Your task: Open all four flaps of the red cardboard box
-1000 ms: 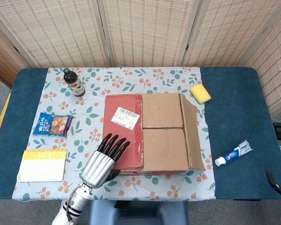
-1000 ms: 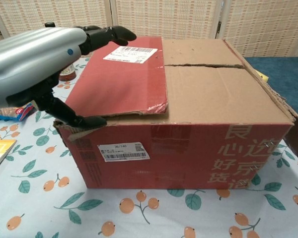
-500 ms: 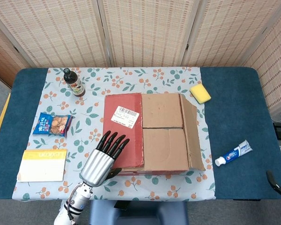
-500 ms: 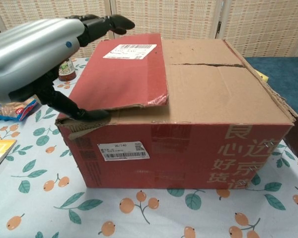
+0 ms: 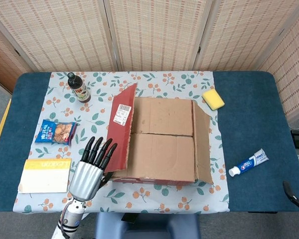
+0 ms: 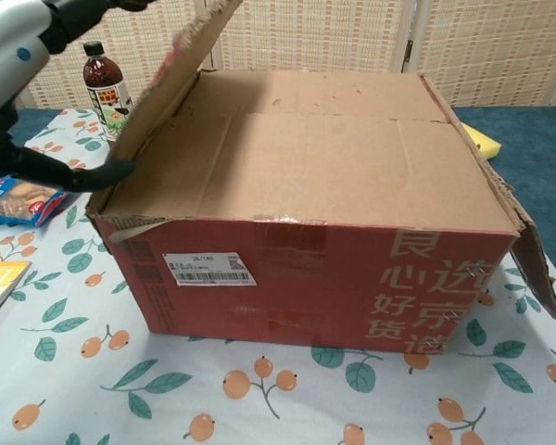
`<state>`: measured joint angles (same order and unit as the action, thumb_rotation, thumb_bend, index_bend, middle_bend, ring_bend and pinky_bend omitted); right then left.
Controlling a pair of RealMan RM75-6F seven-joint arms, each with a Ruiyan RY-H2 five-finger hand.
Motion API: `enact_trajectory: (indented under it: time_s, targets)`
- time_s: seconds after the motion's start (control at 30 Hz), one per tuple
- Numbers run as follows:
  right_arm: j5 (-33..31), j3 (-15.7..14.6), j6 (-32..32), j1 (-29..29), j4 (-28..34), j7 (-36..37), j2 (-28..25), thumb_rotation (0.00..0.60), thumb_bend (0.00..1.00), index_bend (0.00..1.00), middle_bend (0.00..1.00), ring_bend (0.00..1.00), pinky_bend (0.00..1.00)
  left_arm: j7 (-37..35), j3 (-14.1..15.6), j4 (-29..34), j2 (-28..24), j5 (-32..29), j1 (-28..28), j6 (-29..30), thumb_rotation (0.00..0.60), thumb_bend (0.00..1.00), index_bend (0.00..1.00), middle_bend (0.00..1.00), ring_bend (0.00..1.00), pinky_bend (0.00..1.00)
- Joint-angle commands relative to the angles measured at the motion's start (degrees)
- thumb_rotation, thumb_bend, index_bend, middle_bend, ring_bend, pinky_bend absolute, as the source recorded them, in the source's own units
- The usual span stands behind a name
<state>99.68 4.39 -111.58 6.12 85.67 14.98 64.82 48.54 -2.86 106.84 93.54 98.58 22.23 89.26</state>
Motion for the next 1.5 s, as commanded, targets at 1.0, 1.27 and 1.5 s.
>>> enact_trajectory:
  time_s: [1.0,1.27,1.5]
  targets:
    - [0.1,-0.1,0.8,-0.3,0.5,-1.0,0.0,0.6,0.39,0.0,0.0,0.0,0.0,-3.0,-5.0,-0.7,-4.3,2.9,-7.1,5.8,0.6,0.29,0.0,0.08,0.0,0.0]
    - [0.4,-0.6,3.1,-1.1,1.1,-3.9,0.3,0.6,0.39,0.0,0.0,0.0,0.0,-15.5,-0.9,3.3,-15.4,-4.6,-10.2,1.4,0.6,0.29,0.0,0.08,0.0,0.0]
    - [3.3,0.7,10.5,-7.2,4.4,-9.6,1.8,0.6,0.39,0.0,0.0,0.0,0.0,-33.7,1.2,-6.7,-20.9,-5.3,-12.5,2.4,0.6,0.29,0.0,0.08,0.0,0.0]
